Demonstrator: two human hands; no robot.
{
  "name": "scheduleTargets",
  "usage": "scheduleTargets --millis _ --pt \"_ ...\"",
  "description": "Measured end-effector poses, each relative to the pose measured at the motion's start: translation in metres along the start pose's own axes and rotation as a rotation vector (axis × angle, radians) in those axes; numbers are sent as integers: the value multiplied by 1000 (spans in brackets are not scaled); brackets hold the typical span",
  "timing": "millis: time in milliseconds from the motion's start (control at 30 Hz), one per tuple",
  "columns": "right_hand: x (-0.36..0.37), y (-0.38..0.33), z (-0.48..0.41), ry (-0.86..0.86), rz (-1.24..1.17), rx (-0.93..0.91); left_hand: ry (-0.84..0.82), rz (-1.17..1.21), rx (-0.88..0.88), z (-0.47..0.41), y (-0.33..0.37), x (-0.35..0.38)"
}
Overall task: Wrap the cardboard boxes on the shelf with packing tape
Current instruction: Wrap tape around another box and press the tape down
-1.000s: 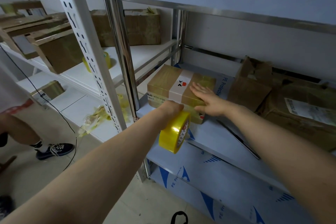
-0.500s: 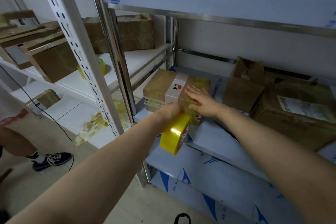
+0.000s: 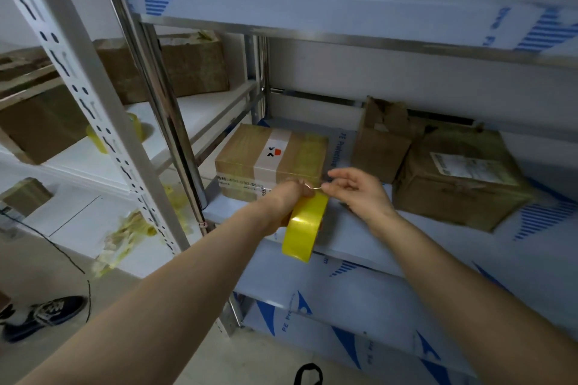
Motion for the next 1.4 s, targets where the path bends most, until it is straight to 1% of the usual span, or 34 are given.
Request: scheduleTargets --millis 100,167,267,367,467,733,900,1000,1100,1167,1300,1400 --pt "-12 -8 5 65 15 -90 -32 -38 17 -7 0 13" --pt "-20 -14 8 114 48 -146 -55 -22 13 -13 -3 19" --pt "-29 -19 11 152 80 -183 -79 -36 17 -14 -2 29" --pt "-33 -24 13 160 97 -196 -151 24 -4 -14 -3 36" --pt "-32 -26 14 161 134 -196 -184 51 -4 -13 -3 37" --pt "-33 -26 17 165 174 -159 -178 88 -27 -16 -4 37" --pt "-29 -27 17 165 328 -179 -177 92 -40 -13 -4 36" --pt "-23 -32 18 154 532 -214 -176 88 -39 -13 -4 36" --pt "-16 -35 20 137 717 -233 -213 46 -26 -11 -3 39" --pt "-12 -33 20 114 750 -211 -223 27 -8 -9 -2 42" --pt "-11 -35 17 69 753 -197 -172 64 32 -12 0 37" --pt "-12 -37 15 62 761 -206 -186 -20 73 -11 5 39"
Point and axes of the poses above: each hand's wrist, its own z-axis away from the middle knuckle, its own x-axis out of the palm, y = z × x, the point moved 10 cm from there along -z, towards the middle knuckle, and after that the axes turned 1 degree about -x, right-handed, at the moved point
